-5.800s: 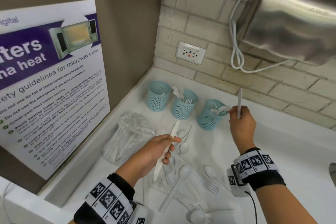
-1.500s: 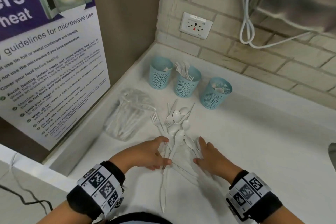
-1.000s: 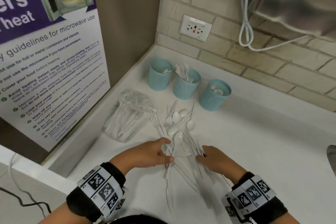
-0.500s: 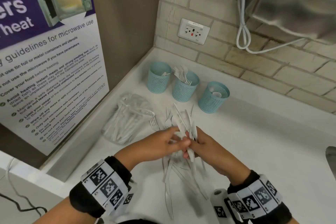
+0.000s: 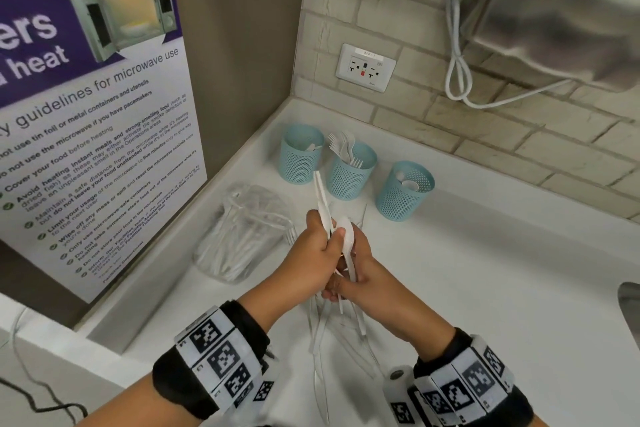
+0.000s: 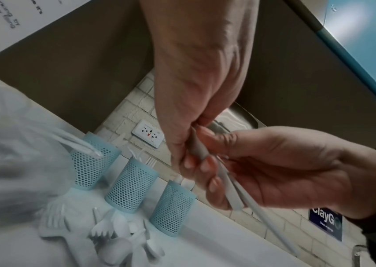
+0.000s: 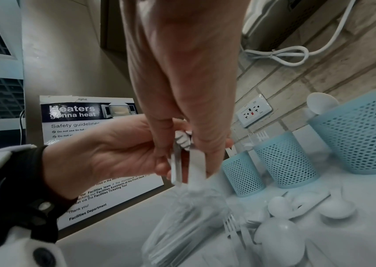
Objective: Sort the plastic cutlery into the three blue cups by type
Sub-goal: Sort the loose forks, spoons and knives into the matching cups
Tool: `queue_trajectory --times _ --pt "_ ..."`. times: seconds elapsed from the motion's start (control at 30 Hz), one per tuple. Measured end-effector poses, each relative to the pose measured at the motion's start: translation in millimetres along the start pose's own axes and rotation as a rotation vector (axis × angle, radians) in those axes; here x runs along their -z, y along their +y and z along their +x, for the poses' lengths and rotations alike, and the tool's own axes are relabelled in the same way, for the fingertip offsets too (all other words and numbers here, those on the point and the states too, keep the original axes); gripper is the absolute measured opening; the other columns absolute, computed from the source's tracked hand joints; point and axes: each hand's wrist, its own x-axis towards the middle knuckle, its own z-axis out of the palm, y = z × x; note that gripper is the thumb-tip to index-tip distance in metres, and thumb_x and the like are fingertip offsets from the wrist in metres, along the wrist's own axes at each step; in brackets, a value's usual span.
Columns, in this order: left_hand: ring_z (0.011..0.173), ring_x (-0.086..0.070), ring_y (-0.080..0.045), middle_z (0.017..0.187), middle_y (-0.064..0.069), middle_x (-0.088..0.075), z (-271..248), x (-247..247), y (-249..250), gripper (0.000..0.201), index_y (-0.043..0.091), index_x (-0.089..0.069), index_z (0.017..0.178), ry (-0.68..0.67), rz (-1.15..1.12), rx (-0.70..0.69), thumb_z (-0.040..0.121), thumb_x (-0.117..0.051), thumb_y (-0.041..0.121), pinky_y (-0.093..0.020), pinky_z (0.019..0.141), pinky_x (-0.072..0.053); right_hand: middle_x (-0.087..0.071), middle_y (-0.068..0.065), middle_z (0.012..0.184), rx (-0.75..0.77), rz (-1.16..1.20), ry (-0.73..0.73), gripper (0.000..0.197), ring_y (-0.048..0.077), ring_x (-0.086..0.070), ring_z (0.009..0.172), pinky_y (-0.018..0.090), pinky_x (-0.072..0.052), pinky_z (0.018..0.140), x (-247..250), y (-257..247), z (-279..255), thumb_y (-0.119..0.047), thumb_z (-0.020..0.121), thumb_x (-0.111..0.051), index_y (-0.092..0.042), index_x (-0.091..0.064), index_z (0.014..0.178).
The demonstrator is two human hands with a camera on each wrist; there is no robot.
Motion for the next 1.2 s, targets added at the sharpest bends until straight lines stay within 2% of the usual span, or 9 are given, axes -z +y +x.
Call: queue_trajectory --times 0.07,0.13,0.27,0.33,0.53,0.67,0.9,1.07,1.2 --pt "0.074 -0.065 -0.019 0.087 -0.008 -0.061 3.6 2.4 -0.2 0.021 0.006 -0.037 0.11 0.082 -0.001 -0.016 0.1 -0.041 0.024 -0.035 0.066 -0.056 -0.052 0.001 0.122 -0.012 0.003 -0.019 0.087 0.008 -0.063 0.074 0.021 -0.052 0.072 -0.3 5.4 1.0 -0.007 0.094 -0.056 -0.037 0.006 0.147" --pt "0.076 -0.067 -0.022 0.091 -0.013 -0.064 6.7 4.5 0.8 0.019 0.006 -0.036 0.11 0.154 -0.059 -0.026 0.1 -0.04 0.022 -0.036 0.071 -0.057 -0.052 0.003 0.122 -0.052 0.01 -0.019 0.092 0.008 -0.063 0.075 0.022 -0.054 0.071 -0.3 9.7 1.6 -0.008 0.095 -0.055 -0.036 0.015 0.148" --pt "0.07 -0.068 -0.011 0.086 -0.01 -0.065 7.9 5.4 7.4 0.014 0.009 -0.033 0.109 0.227 -0.249 -0.058 0.101 -0.036 0.019 -0.028 0.066 -0.059 -0.06 0.004 0.082 -0.122 0.011 -0.054 0.061 0.01 -0.06 0.063 0.023 -0.051 0.061 -0.9 14.4 -0.7 -0.01 0.1 -0.046 -0.037 -0.016 0.145" --pt "0.063 -0.063 0.0 0.079 -0.002 -0.059 4.5 4.1 9.9 0.011 0.01 -0.033 0.108 0.227 -0.287 -0.11 0.101 -0.036 0.018 -0.019 0.06 -0.055 -0.062 0.004 0.078 -0.15 -0.007 -0.07 0.042 0.009 -0.055 0.055 0.021 -0.046 0.053 -2.6 14.7 -1.4 -0.016 0.102 -0.041 -0.027 -0.03 0.142" --pt "0.076 -0.061 -0.006 0.081 0.002 -0.059 -3.3 -6.0 2.3 0.013 0.013 -0.045 0.105 0.156 -0.226 -0.109 0.101 -0.037 0.022 -0.011 0.067 -0.05 -0.062 0.006 0.075 -0.121 -0.007 -0.056 0.025 0.01 -0.052 0.052 0.02 -0.043 0.05 -5.3 10.9 5.4 -0.02 0.103 -0.038 -0.027 -0.039 0.127" --pt "0.072 -0.057 0.0 0.081 0.003 -0.055 2.8 1.8 4.1 0.012 0.012 -0.045 0.102 0.196 -0.306 -0.125 0.101 -0.036 0.019 -0.007 0.066 -0.047 -0.065 0.006 0.075 -0.215 0.019 -0.082 0.025 0.01 -0.061 0.055 0.021 -0.05 0.055 -3.1 16.3 5.1 -0.023 0.102 -0.042 -0.003 -0.054 0.112" --pt "0.075 -0.062 -0.001 0.083 0.004 -0.056 3.7 -0.3 -2.1 0.011 0.018 -0.049 0.104 0.066 -0.364 -0.058 0.101 -0.038 0.018 -0.014 0.075 -0.051 -0.064 0.004 0.072 -0.223 -0.057 -0.09 0.025 0.01 -0.06 0.055 0.02 -0.048 0.053 -0.4 12.0 5.1 -0.018 0.103 -0.04 -0.01 -0.06 0.091" --pt "0.065 -0.063 -0.001 0.078 0.002 -0.06 5.1 10.0 -8.5 0.015 0.016 -0.052 0.105 0.026 -0.396 0.006 0.1 -0.041 0.023 -0.014 0.063 -0.049 -0.063 0.001 0.096 -0.144 -0.213 0.12 0.033 0.01 -0.062 0.079 0.019 -0.05 0.065 18.6 9.7 6.9 0.002 0.093 -0.042 -0.019 -0.058 0.111" --pt "0.066 -0.061 -0.006 0.074 0.005 -0.061 -0.4 5.2 -8.0 0.02 0.016 -0.056 0.11 -0.077 -0.333 0.018 0.101 -0.041 0.025 -0.021 0.064 -0.049 -0.068 -0.01 0.098 0.016 -0.083 0.322 0.019 0.005 -0.063 0.094 0.018 -0.048 0.082 24.5 -3.3 14.9 -0.031 0.098 -0.049 -0.029 -0.064 0.11"
